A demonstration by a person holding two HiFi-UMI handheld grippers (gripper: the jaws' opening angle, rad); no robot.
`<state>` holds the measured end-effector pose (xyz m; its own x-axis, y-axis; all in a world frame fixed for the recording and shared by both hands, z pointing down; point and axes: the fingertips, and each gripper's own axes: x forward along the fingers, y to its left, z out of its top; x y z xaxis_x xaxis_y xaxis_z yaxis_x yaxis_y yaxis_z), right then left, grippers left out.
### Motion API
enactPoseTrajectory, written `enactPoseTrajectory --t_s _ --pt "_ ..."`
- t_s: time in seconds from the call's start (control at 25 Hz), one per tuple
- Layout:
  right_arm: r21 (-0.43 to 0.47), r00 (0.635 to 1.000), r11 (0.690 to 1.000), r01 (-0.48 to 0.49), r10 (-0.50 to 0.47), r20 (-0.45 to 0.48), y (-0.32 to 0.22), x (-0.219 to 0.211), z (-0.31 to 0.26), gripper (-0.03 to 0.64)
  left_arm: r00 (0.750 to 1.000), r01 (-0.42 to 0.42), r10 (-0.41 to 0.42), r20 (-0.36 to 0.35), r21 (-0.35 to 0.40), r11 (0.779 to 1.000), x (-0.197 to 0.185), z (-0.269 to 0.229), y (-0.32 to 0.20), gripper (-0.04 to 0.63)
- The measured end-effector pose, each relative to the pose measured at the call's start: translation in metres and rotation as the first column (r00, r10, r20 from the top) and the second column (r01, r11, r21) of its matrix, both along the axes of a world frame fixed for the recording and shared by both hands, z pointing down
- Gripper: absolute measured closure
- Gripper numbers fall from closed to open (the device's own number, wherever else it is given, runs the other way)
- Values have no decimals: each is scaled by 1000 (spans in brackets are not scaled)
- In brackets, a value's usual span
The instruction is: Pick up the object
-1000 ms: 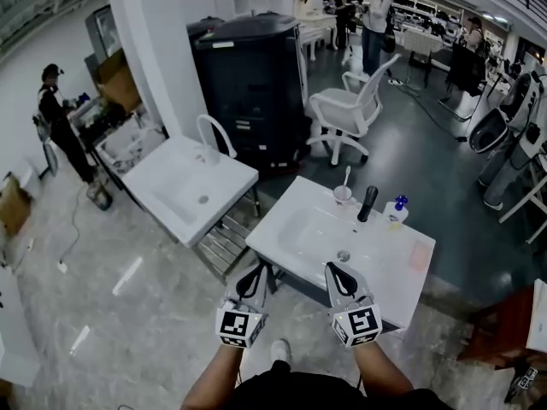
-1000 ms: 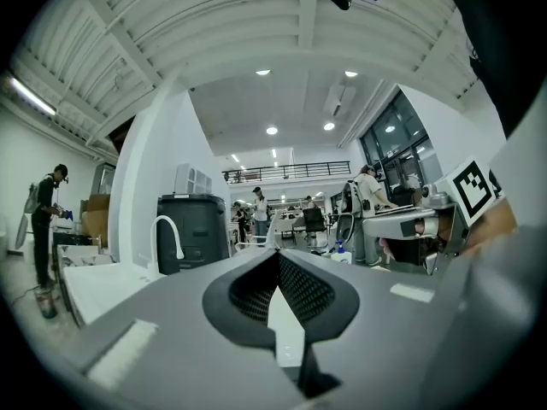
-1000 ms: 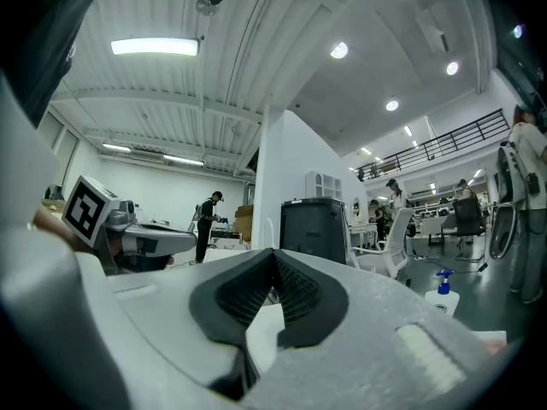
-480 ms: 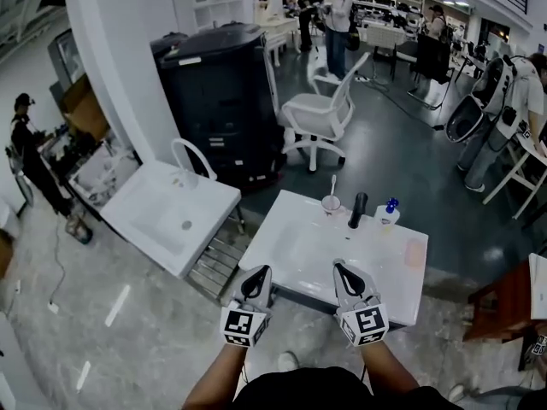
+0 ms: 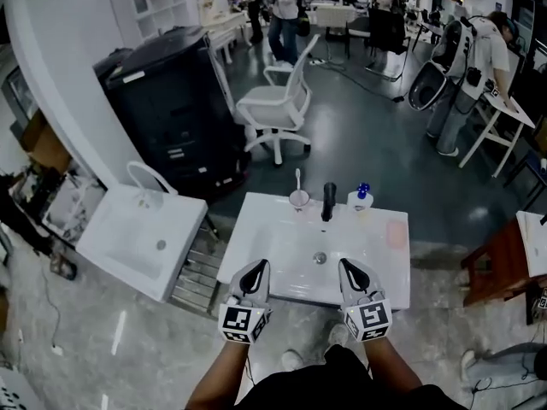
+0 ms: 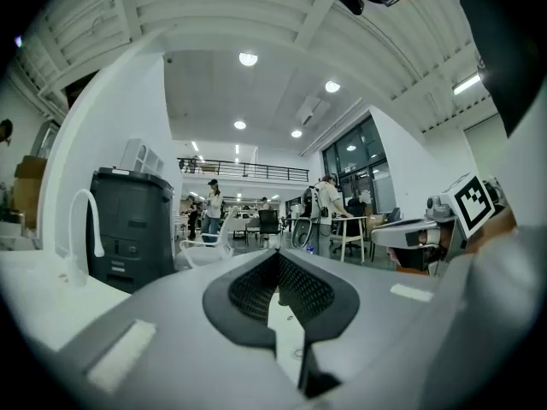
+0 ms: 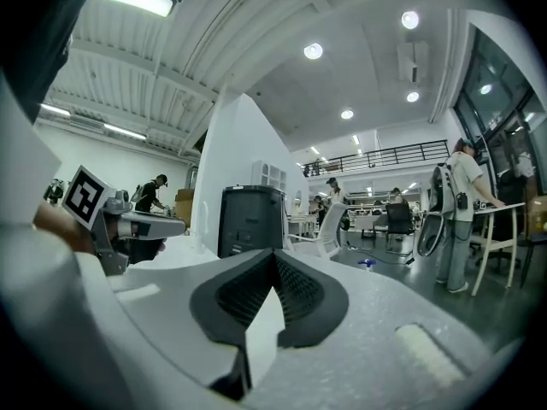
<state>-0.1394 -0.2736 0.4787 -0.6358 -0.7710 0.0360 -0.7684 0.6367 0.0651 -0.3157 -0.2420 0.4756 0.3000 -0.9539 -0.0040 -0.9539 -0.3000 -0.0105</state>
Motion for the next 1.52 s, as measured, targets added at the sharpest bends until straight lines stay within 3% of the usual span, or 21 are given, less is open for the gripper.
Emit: enactPoseTrajectory --t_s 0.84,1.24,1.52 --pt "-119 987 980 -157 151 -61 -115 121 55 614 992 -126 127 3 -120 985 110 47 -123 578" --pt "-235 960 933 -272 246 -133 -147 166 107 614 988 -152 155 2 -194 969 130 82 -153 578" --pt "-260 930 898 -355 312 -191 -158 191 139 612 985 -170 171 -18 -234 957 142 99 -165 578"
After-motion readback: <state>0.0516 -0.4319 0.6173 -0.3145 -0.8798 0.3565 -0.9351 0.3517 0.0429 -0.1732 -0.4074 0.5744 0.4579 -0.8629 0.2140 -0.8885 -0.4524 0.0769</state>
